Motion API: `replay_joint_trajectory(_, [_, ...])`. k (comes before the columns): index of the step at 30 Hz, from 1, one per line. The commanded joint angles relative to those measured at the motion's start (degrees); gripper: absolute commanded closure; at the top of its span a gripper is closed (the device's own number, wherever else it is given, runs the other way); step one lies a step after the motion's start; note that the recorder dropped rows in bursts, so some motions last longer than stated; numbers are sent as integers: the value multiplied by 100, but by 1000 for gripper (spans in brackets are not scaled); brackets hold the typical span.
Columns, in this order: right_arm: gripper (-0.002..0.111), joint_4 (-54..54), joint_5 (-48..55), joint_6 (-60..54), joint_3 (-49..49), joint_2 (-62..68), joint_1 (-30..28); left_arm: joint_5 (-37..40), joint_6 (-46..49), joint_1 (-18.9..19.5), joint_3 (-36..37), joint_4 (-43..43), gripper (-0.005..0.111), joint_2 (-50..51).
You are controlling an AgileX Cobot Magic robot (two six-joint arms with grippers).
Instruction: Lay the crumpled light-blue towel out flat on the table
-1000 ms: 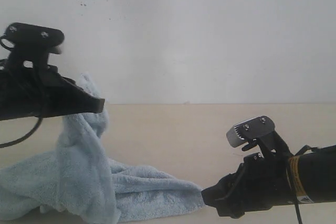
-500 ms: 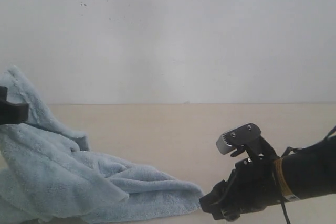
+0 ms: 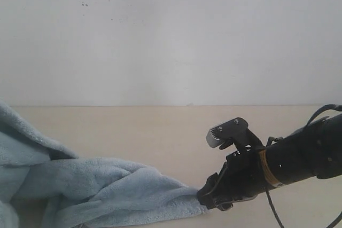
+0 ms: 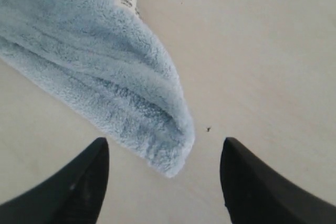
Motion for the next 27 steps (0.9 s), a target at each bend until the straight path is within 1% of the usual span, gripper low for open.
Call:
replay_joint_trajectory(1, [49, -51, -272, 40, -48, -16, 13, -104, 153, 6, -278, -10, 98, -373])
replay_joint_trajectory(2, [49, -51, -287, 40, -48, -16, 13, -64, 211, 6, -359, -10, 98, -429])
replay_joint_trajectory(6, [49, -51, -252, -72, -48, -16, 13, -126, 1055, 6, -1188, -10, 98, -547])
replay_joint_trajectory(8, [49, -51, -340, -72, -72, -16, 13, -88, 1106, 6, -1571, -10, 98, -547])
replay_joint_trajectory(10, [52, -51, -687, -98, -201, -16, 13, 263, 1106, -8, -1794, -10, 98, -547])
replay_joint_trajectory(12, [56, -51, -1216, -217, -453, -16, 26, 550, 1072, -8, -1826, -10, 98, -524])
replay_joint_trajectory(15, [55, -51, -1611, -217, -806, -16, 194, 550, 950, -8, -1826, -10, 98, -432])
replay_joint_trajectory(17, [55, -51, -1815, -203, -1110, -5, 432, 586, 926, -8, -1826, -10, 98, -347])
replay_joint_trajectory(22, [55, -51, -1762, -260, -1831, 145, 1292, 713, 896, -8, -1826, -10, 98, -276])
replay_joint_trajectory(24, [55, -51, -1762, -222, -2006, 307, 1453, 693, 896, -8, -1826, -10, 98, -276])
replay_joint_trajectory(27, [55, -51, -1666, -91, -2116, 554, 1537, 665, 896, -8, -1826, -10, 98, -276])
